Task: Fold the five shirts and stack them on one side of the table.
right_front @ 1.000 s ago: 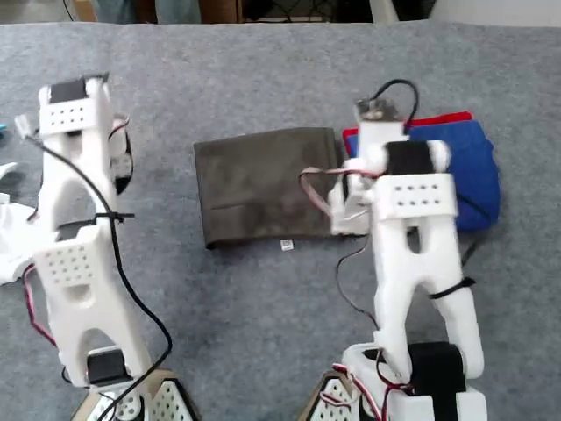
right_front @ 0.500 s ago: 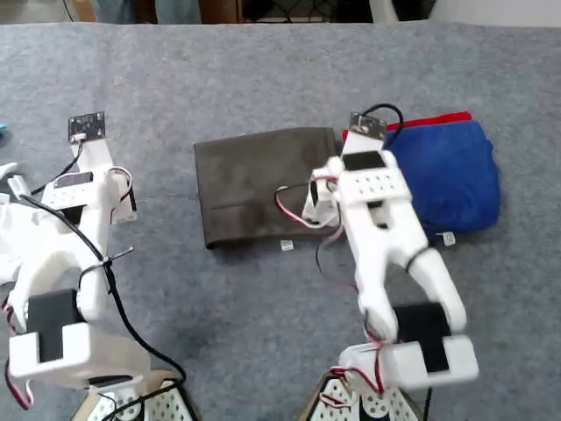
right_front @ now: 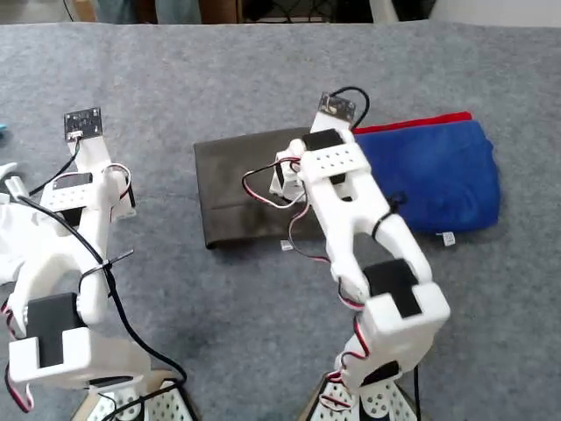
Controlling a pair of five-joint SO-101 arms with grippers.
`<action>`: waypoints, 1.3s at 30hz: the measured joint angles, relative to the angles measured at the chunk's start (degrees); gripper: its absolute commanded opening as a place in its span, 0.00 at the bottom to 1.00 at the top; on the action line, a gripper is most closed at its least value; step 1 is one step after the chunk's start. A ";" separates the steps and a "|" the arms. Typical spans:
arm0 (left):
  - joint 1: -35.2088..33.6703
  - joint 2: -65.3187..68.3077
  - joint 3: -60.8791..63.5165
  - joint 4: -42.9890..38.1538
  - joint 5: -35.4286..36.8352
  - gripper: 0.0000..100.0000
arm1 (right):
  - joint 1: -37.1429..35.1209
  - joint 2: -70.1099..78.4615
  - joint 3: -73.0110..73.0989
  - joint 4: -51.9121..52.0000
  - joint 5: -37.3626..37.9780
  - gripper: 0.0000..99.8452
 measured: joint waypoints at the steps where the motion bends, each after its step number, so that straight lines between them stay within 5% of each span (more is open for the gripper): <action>1: 0.00 0.00 0.00 -0.09 0.00 0.03 | 0.00 1.41 0.00 -0.53 -0.53 0.40; 9: 0.00 0.00 0.00 -0.35 0.00 0.03 | 0.00 8.88 -5.01 -0.70 1.49 0.37; 17: 0.00 0.00 0.00 -0.35 0.00 0.03 | -0.09 11.43 -6.86 -0.62 4.57 0.09; 39: -0.09 0.00 -0.09 2.37 1.05 0.03 | 1.85 16.97 -15.38 5.01 13.89 0.01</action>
